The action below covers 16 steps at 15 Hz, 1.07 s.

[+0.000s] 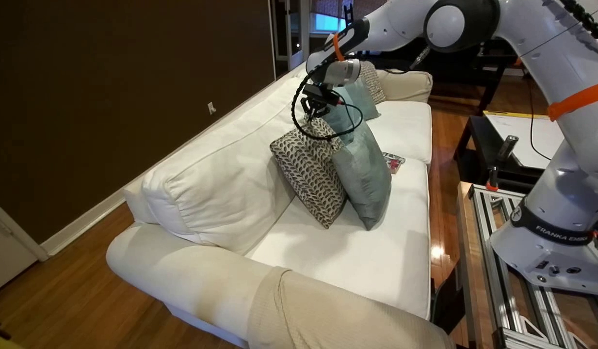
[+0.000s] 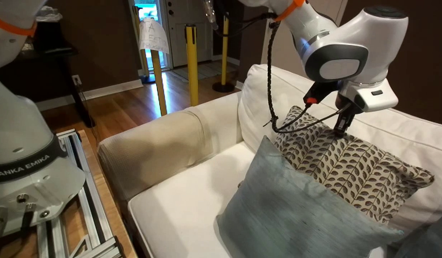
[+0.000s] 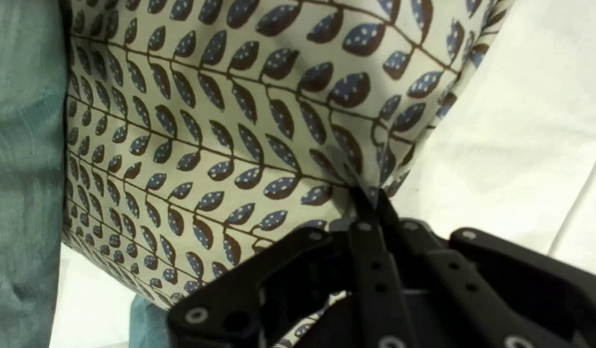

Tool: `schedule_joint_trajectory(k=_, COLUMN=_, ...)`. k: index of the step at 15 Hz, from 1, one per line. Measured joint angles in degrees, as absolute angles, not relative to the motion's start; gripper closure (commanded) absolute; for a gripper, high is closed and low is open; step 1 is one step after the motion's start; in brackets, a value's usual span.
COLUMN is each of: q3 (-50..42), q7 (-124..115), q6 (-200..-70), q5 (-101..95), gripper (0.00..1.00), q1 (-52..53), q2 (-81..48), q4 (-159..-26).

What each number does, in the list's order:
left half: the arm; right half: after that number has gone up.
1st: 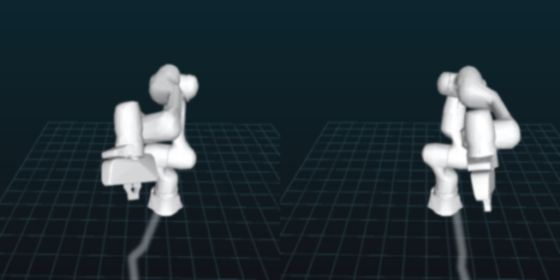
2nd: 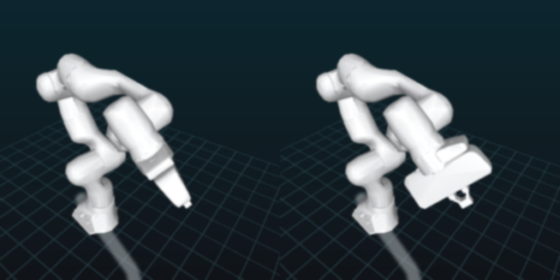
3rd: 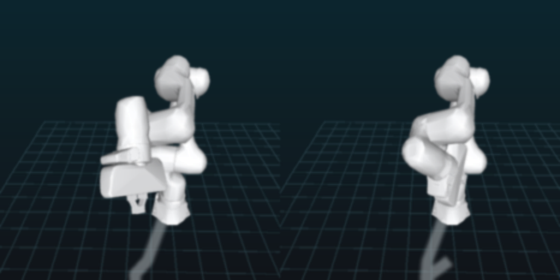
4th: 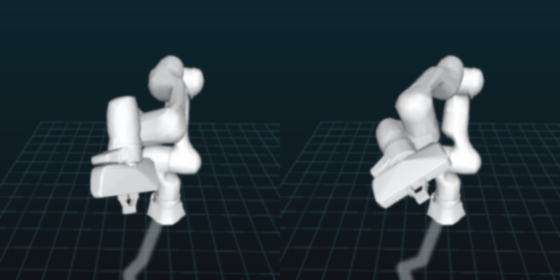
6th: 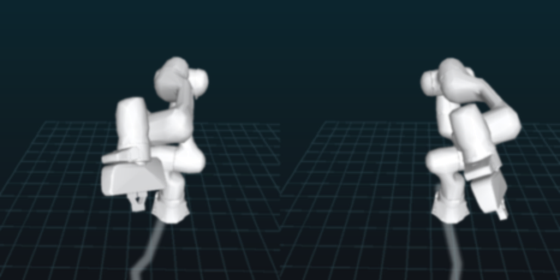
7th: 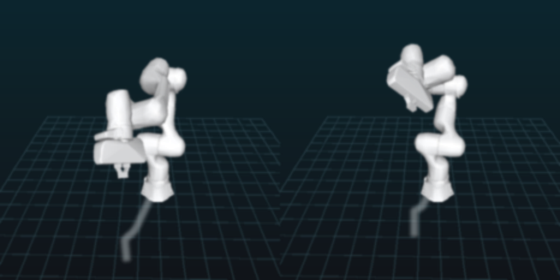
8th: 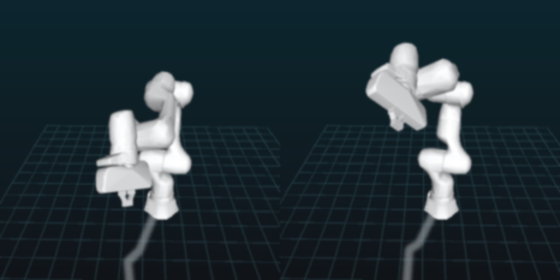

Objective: Move the grey pillow on the left forwards.

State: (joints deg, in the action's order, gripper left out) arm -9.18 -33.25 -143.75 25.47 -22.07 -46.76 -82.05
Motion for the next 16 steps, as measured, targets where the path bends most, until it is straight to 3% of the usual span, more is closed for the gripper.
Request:
schedule_joint_trajectory(k=4, q3=-5.6, q7=-25.2, q6=-155.3, q5=31.3, gripper=0.99, q1=-23.1, q2=-40.9, q4=-92.4)
schedule_joint_trajectory(k=6, q3=-4.2, q7=-22.4, q6=-157.5, q5=33.8, gripper=0.7, q1=-23.9, q2=-39.2, q4=-95.2)
schedule_joint_trajectory(k=15, q3=-5.9, q7=-21.0, q6=-155.8, q5=38.9, gripper=0.02, q1=-23.9, q2=-28.9, q4=-97.3)
schedule_joint_trajectory(k=16, q3=-7.3, q7=-21.2, q6=-151.7, q5=37.8, gripper=0.01, q1=-23.6, q2=-27.4, q4=-97.8)
